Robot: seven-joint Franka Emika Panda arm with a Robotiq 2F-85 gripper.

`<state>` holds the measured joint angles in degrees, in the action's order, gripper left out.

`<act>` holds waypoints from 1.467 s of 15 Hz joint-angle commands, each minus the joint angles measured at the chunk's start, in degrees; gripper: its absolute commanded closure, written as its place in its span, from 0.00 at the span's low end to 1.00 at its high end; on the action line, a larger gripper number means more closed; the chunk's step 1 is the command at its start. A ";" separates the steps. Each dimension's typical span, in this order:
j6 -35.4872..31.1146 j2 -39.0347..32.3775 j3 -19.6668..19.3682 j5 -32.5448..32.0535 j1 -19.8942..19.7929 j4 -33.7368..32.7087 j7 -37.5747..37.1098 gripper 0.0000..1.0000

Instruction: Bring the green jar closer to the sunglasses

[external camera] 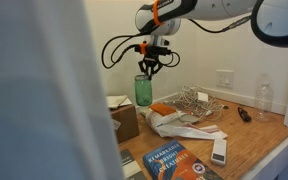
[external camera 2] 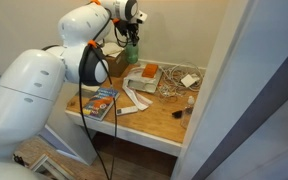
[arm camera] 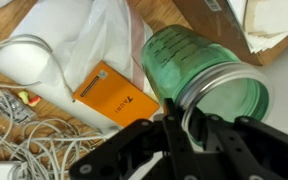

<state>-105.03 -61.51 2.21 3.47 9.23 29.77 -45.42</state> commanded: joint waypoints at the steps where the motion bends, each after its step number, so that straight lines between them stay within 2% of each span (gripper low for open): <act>1: 3.31 3.81 -1.29 0.06 -0.64 2.18 -6.30 0.97; 10: 7.92 5.02 -6.61 -0.25 -0.85 3.28 -23.40 0.97; 14: 5.83 5.09 -8.20 0.17 -0.94 5.35 -30.28 0.97; 15: 4.13 5.06 -8.59 -0.16 -0.88 5.95 -30.33 0.97; 16: 6.57 2.31 -8.03 -0.05 -1.06 2.56 -27.95 0.87; 22: 5.34 2.31 -8.62 -0.05 -1.07 3.30 -29.08 0.87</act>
<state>-99.69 -59.20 -6.41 3.42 8.17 33.07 -74.50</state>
